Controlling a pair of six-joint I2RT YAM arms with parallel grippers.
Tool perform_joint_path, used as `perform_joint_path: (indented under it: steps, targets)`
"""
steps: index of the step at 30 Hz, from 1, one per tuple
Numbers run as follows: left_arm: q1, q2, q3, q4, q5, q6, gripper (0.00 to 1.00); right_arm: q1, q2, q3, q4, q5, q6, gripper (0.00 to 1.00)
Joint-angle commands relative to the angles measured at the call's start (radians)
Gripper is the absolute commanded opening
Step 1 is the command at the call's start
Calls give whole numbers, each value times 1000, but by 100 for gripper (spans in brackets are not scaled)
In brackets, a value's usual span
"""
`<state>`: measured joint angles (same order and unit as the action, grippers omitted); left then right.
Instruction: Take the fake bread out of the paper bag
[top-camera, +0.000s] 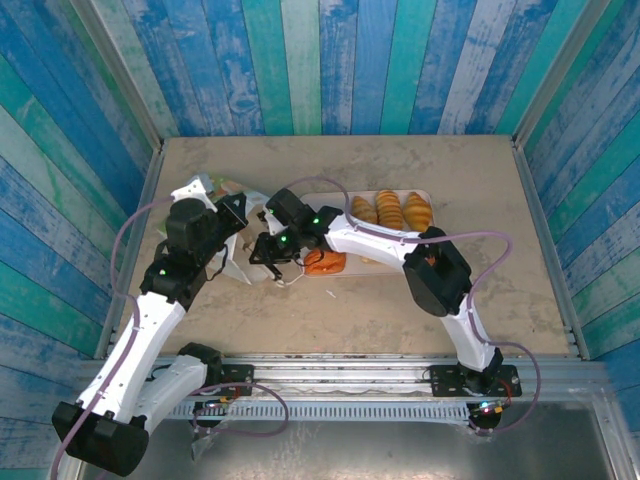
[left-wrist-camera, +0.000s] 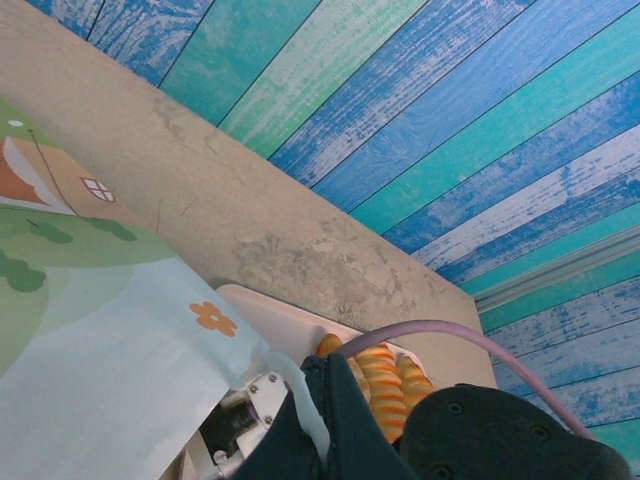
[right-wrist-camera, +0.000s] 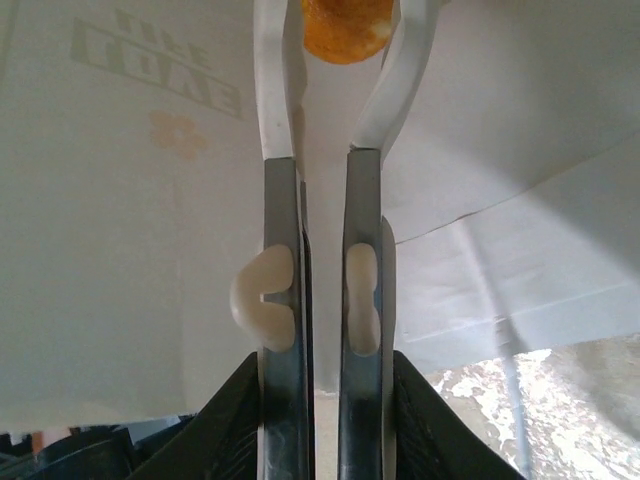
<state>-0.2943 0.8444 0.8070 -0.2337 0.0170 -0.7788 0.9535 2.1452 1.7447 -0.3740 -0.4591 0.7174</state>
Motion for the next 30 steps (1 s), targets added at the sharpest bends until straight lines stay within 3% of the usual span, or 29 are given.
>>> perform_joint_path:
  steps: [1, 11, 15, 24, 30]
  targets:
    - [0, -8, -6, 6, -33, 15, 0, 2, -97, 4, -63, 39, -92, 24]
    - [0, 8, 14, -15, -69, 21, 0, 32, -191, -2, -250, 157, -243, 21]
    - [0, 11, 18, -15, -64, 21, 0, 43, -179, 24, -336, 212, -283, 27]
    - [0, 13, 15, -3, -33, 16, 0, 45, -67, 129, -319, 100, -274, 43]
    - [0, 9, 14, -2, -25, 17, 0, 45, 23, 210, -313, 89, -266, 45]
